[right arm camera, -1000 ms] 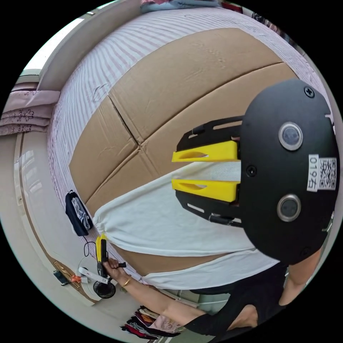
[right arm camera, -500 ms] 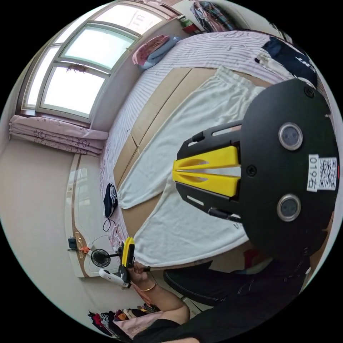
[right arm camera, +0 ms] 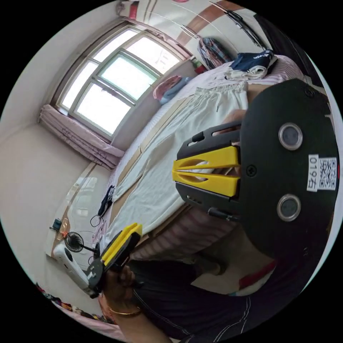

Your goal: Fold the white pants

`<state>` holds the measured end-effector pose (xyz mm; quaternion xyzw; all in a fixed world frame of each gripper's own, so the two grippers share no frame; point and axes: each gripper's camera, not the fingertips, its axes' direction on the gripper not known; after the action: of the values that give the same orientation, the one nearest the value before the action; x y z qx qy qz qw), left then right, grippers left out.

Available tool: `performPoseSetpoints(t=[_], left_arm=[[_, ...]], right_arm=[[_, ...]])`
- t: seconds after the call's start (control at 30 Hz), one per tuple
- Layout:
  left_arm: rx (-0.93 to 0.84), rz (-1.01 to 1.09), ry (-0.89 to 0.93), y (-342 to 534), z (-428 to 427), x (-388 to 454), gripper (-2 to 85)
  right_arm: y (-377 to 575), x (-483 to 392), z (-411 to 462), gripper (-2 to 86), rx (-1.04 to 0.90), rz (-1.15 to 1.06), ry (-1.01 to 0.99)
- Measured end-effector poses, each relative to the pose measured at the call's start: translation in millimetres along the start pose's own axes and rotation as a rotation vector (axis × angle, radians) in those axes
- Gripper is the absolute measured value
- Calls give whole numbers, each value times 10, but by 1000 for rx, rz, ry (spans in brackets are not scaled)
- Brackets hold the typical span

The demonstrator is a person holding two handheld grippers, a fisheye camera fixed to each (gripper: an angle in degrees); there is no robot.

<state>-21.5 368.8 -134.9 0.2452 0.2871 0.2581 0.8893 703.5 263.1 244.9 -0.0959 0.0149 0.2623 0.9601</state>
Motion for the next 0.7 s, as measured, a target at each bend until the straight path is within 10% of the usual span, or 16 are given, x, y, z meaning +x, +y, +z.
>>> performPoseSetpoints(t=[0.7], left_arm=[[-181, 325, -256, -644, -415, 1700, 61]], right_arm=[[2092, -196, 967, 69, -119, -272, -51]])
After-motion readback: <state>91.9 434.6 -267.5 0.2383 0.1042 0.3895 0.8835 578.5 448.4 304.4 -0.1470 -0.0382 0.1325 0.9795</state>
